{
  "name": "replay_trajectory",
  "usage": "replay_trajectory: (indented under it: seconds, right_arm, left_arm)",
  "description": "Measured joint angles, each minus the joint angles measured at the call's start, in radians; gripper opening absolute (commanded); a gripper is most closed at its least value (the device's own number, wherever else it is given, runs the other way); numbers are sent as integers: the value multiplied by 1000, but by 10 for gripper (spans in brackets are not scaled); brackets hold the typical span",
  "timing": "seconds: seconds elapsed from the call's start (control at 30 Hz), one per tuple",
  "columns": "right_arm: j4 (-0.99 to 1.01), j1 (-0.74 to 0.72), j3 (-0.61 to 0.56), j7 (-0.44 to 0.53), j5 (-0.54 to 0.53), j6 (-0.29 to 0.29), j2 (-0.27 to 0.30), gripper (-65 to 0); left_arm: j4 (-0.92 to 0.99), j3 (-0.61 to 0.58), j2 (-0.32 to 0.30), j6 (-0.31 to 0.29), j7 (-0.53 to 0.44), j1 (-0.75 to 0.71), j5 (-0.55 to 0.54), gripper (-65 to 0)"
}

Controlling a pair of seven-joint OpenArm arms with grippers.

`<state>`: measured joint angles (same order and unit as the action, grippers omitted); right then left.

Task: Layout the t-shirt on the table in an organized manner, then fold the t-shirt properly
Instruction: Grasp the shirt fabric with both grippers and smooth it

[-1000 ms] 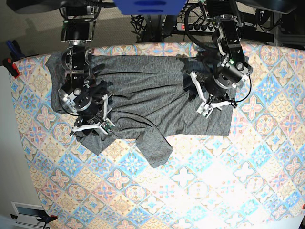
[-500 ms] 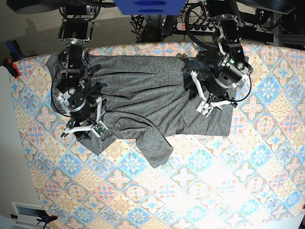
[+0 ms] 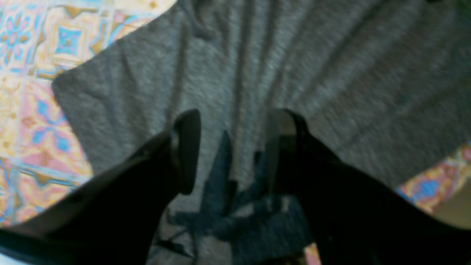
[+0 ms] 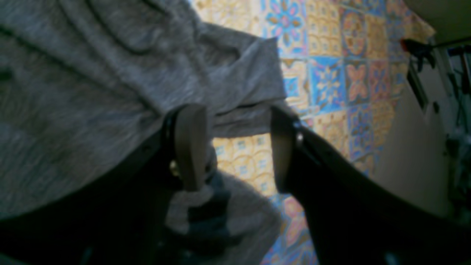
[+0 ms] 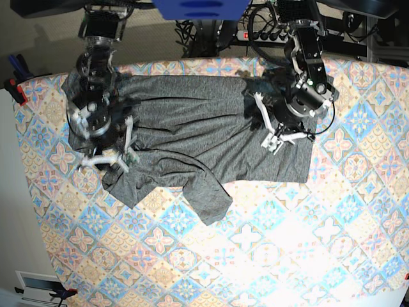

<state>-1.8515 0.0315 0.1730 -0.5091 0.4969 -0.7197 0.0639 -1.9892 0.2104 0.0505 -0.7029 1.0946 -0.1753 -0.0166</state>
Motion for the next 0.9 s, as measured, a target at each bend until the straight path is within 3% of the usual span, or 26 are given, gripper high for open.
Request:
replay_trajectory:
  seconds: [0.13, 0.23, 0.7, 0.8, 0.9]
  right_arm:
    - [-22, -62, 2, 14, -2, 27, 3, -388]
    - [-10, -31, 2, 2, -2, -2, 0, -388]
    - [58, -48, 2, 10, 0, 13, 0, -388]
    - [87, -48, 6, 16, -55, 13, -5, -388]
    - [109, -49, 9, 89, -117, 14, -13, -388]
  left_arm:
    - [4, -2, -2, 3, -15, 20, 5, -374]
    - [5, -2, -3, 3, -5, 7, 6, -374]
    - [5, -3, -1, 3, -5, 11, 6, -374]
    - [5, -2, -1, 3, 2, 12, 6, -374]
    - [5, -3, -1, 2, 2, 11, 6, -374]
